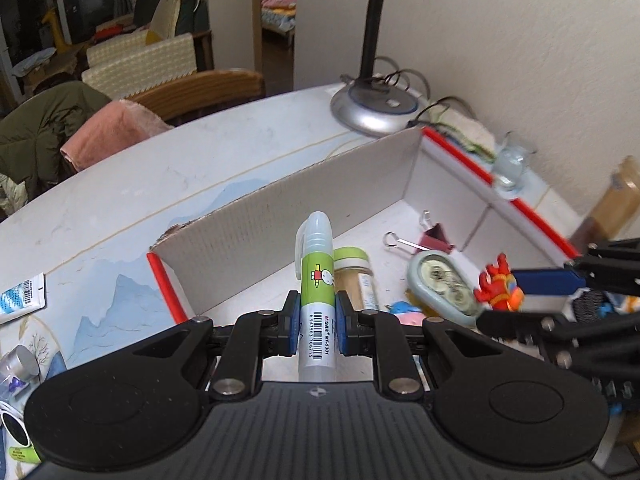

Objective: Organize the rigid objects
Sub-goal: 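Carry the glue stick and red figure into the shoebox and open both tools, then withdraw both tools from the shoebox toward the pill bottle and sunglasses, then grasp the green battery with the left tool while the right tool grasps the pill bottle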

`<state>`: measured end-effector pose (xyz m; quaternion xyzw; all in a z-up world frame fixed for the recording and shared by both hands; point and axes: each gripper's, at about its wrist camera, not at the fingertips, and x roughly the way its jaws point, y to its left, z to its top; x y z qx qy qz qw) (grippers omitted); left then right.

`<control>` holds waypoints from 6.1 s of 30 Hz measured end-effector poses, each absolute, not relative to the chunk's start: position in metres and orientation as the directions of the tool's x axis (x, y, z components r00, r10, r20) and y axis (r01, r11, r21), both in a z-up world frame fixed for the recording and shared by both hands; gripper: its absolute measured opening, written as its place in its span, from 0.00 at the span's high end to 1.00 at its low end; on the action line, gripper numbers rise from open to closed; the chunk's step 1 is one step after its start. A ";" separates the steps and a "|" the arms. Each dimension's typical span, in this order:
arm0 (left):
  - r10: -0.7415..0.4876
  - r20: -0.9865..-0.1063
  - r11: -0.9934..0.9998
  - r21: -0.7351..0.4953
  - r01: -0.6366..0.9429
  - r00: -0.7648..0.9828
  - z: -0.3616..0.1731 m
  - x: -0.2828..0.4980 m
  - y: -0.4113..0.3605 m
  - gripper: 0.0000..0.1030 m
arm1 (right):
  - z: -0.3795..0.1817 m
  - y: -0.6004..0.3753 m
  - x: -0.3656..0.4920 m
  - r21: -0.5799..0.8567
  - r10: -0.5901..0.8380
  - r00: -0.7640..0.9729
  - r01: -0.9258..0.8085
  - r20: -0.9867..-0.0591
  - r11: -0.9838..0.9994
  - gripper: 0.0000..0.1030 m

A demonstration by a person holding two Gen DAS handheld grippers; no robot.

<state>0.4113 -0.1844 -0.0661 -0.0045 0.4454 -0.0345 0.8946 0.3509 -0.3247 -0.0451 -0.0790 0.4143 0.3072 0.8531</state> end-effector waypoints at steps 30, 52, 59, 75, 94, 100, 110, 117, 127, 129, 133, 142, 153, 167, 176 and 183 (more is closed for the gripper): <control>-0.056 -0.913 0.998 -0.058 0.005 0.404 -0.122 0.468 -0.189 0.83 | -0.101 -0.282 0.370 0.101 0.408 0.301 -0.686 -0.862 0.720 0.62; -0.070 -0.857 0.998 -0.061 0.035 0.510 -0.084 0.420 -0.182 0.83 | -0.062 -0.296 0.352 0.098 0.436 0.361 -0.668 -0.825 0.738 0.45; -0.081 -0.821 0.997 -0.068 0.044 0.565 -0.062 0.389 -0.170 0.83 | -0.042 -0.298 0.338 0.099 0.457 0.388 -0.666 -0.801 0.739 0.41; -0.111 -0.734 0.991 -0.133 0.018 0.670 -0.019 0.309 -0.110 0.83 | 0.001 -0.275 0.291 0.108 0.514 0.431 -0.680 -0.741 0.725 0.32; -0.019 -0.701 0.981 -0.150 -0.121 0.713 -0.018 0.227 0.002 0.72 | 0.018 -0.197 0.241 0.126 0.557 0.422 -0.706 -0.715 0.697 0.23; -0.006 -0.683 0.976 -0.162 -0.143 0.731 -0.023 0.206 0.035 0.25 | 0.016 -0.171 0.227 0.126 0.558 0.412 -0.714 -0.720 0.689 0.23; -0.004 -0.686 0.972 -0.175 -0.160 0.727 -0.045 0.180 0.075 0.18 | 0.007 -0.131 0.212 0.137 0.562 0.392 -0.720 -0.729 0.680 0.14; 0.024 -0.695 0.968 -0.163 -0.190 0.718 -0.067 0.172 0.097 0.09 | -0.006 -0.098 0.207 0.143 0.572 0.390 -0.724 -0.722 0.675 0.04; 0.054 -0.689 0.973 -0.125 -0.192 0.723 -0.103 0.184 0.104 0.00 | -0.031 -0.044 0.220 0.138 0.569 0.362 -0.746 -0.738 0.652 0.01; 0.065 -0.691 0.977 -0.103 -0.187 0.720 -0.109 0.191 0.099 0.00 | -0.037 -0.032 0.226 0.123 0.554 0.358 -0.749 -0.752 0.651 0.01; 0.062 -0.710 0.977 -0.100 -0.188 0.701 -0.125 0.207 0.093 0.00 | -0.047 -0.012 0.242 0.110 0.533 0.353 -0.748 -0.769 0.654 0.01; 0.081 -0.737 0.973 -0.089 -0.215 0.671 -0.151 0.233 0.082 0.00 | -0.064 0.024 0.270 0.097 0.511 0.322 -0.766 -0.797 0.635 0.01; 0.155 -0.742 0.963 -0.033 -0.267 0.653 -0.167 0.246 0.075 0.00 | -0.081 0.086 0.291 0.088 0.509 0.274 -0.811 -0.816 0.578 0.01; 0.205 -0.721 0.957 0.005 -0.291 0.662 -0.173 0.246 0.069 0.01 | -0.116 0.119 0.302 0.060 0.439 0.257 -0.806 -0.861 0.589 0.04; 0.198 -0.717 0.960 0.004 -0.280 0.669 -0.172 0.245 0.065 0.16 | -0.122 0.122 0.303 0.060 0.417 0.238 -0.808 -0.877 0.587 0.27; 0.202 -0.722 0.957 0.002 -0.290 0.661 -0.172 0.242 0.063 0.21 | -0.119 0.114 0.302 0.070 0.423 0.243 -0.796 -0.873 0.601 0.33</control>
